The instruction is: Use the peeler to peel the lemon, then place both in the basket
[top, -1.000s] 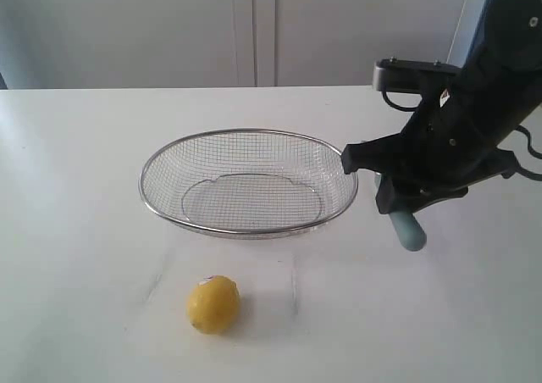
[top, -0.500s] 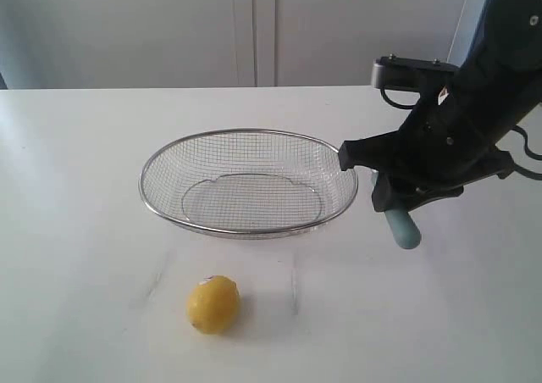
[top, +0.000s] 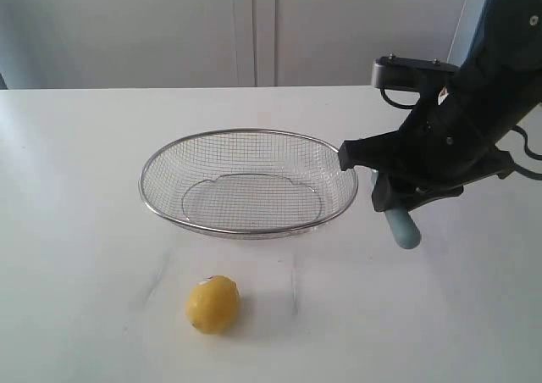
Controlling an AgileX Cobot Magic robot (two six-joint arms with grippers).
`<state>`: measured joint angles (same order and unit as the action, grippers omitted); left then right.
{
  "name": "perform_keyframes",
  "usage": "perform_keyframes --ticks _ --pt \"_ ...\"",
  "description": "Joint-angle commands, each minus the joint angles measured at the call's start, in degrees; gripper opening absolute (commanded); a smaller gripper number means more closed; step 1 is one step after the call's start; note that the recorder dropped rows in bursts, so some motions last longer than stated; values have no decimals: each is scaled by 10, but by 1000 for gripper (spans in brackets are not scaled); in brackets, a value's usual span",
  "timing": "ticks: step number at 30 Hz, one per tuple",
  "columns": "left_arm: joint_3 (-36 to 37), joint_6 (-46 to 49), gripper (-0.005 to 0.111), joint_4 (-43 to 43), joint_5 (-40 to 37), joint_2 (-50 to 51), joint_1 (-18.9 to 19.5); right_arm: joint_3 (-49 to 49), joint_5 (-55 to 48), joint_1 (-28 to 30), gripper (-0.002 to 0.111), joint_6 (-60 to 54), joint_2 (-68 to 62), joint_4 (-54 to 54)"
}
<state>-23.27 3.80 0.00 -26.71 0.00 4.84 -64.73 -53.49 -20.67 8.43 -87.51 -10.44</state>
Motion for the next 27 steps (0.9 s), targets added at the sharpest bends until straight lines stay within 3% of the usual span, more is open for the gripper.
perform_keyframes --ticks 1,6,27 --pt "-37 12 0 27 -95 0 2 2 6 3 0 -3 7 -3" --pt "-62 24 0 27 -159 40 2 2 6 3 0 -3 7 -4" --pt "-68 25 0 16 -153 58 2 2 14 3 0 -4 7 -4"
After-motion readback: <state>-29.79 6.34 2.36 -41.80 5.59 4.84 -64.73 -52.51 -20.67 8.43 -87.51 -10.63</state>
